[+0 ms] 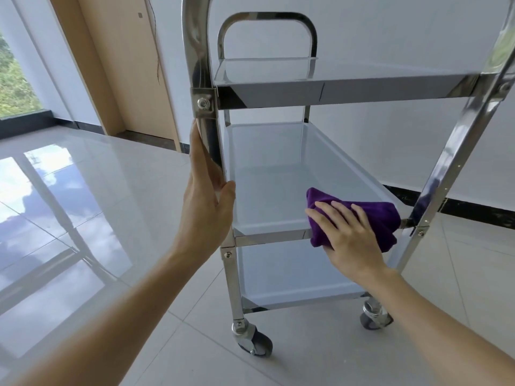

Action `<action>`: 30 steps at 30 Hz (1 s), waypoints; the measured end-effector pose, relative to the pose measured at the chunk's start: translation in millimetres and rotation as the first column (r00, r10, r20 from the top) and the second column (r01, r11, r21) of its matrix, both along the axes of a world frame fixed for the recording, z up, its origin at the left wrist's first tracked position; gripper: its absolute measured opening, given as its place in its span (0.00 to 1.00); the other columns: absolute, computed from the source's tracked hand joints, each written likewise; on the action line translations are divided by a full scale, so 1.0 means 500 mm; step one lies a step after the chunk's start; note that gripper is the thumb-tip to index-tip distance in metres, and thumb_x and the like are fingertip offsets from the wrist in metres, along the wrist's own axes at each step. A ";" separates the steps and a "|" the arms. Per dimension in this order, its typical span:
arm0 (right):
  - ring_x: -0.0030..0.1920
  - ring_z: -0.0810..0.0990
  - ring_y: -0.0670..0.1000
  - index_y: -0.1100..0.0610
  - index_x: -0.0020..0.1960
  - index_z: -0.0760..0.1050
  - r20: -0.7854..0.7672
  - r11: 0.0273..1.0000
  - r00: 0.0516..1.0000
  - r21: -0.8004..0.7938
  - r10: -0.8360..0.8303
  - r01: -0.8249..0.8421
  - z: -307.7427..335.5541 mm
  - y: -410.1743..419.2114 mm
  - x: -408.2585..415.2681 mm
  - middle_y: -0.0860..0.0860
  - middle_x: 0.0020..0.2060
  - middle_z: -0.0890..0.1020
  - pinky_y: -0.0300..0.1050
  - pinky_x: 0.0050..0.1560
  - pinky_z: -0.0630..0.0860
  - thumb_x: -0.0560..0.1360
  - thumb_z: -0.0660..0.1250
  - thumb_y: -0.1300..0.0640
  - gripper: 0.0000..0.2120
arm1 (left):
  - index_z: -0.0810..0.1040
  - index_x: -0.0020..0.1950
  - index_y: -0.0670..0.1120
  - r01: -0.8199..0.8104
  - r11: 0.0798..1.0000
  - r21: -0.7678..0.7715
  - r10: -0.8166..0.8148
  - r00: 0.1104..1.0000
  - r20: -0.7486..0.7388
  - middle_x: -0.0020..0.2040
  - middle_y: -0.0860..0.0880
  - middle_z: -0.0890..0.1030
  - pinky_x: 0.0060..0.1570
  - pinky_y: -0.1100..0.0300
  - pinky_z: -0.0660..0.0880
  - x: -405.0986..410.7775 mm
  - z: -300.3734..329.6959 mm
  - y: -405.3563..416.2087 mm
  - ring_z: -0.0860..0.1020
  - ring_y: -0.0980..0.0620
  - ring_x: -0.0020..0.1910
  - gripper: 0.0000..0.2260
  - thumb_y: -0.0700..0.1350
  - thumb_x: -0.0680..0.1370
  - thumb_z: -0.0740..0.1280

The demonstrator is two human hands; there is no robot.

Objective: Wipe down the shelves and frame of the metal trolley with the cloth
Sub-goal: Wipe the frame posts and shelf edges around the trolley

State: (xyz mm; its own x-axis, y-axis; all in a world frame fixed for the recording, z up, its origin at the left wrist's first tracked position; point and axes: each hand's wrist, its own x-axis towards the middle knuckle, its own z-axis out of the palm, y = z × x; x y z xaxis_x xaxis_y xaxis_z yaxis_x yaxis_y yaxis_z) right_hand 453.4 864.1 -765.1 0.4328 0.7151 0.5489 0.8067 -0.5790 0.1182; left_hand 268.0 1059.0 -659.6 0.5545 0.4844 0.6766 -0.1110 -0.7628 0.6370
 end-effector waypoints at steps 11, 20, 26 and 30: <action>0.71 0.71 0.60 0.48 0.73 0.65 -0.031 0.971 0.971 0.002 0.239 -0.239 0.001 0.209 -0.170 0.51 0.72 0.71 0.64 0.71 0.65 0.68 0.75 0.62 0.37 | 0.37 0.79 0.57 -0.037 0.999 0.012 0.037 0.999 0.015 0.46 0.42 0.76 0.45 0.55 0.79 0.001 -0.001 0.008 0.77 0.44 0.42 0.42 0.34 0.79 0.62; 0.71 0.71 0.56 0.48 0.75 0.67 -0.036 0.989 0.990 -0.067 0.133 -0.135 0.019 -0.004 0.005 0.50 0.72 0.72 0.59 0.71 0.66 0.69 0.73 0.60 0.37 | 0.37 0.79 0.56 -0.030 0.999 0.045 0.031 0.999 -0.016 0.43 0.43 0.74 0.40 0.66 0.75 -0.002 -0.005 0.025 0.74 0.51 0.38 0.43 0.35 0.79 0.64; 0.72 0.70 0.57 0.50 0.75 0.67 -0.100 0.994 0.995 -0.106 -0.004 -0.006 0.031 -0.113 0.088 0.51 0.72 0.71 0.60 0.73 0.64 0.68 0.75 0.67 0.39 | 0.38 0.80 0.55 -0.037 0.997 0.074 0.039 0.999 -0.017 0.43 0.43 0.75 0.39 0.64 0.75 0.002 -0.005 0.018 0.74 0.52 0.37 0.42 0.35 0.79 0.64; 0.73 0.67 0.62 0.56 0.75 0.67 -0.133 0.990 0.984 0.056 -0.120 0.128 -0.001 -0.089 0.050 0.56 0.72 0.71 0.64 0.75 0.58 0.68 0.71 0.74 0.39 | 0.38 0.80 0.56 -0.038 0.998 0.058 0.039 0.999 -0.015 0.44 0.43 0.75 0.40 0.64 0.75 0.008 -0.007 0.015 0.75 0.51 0.38 0.42 0.35 0.79 0.64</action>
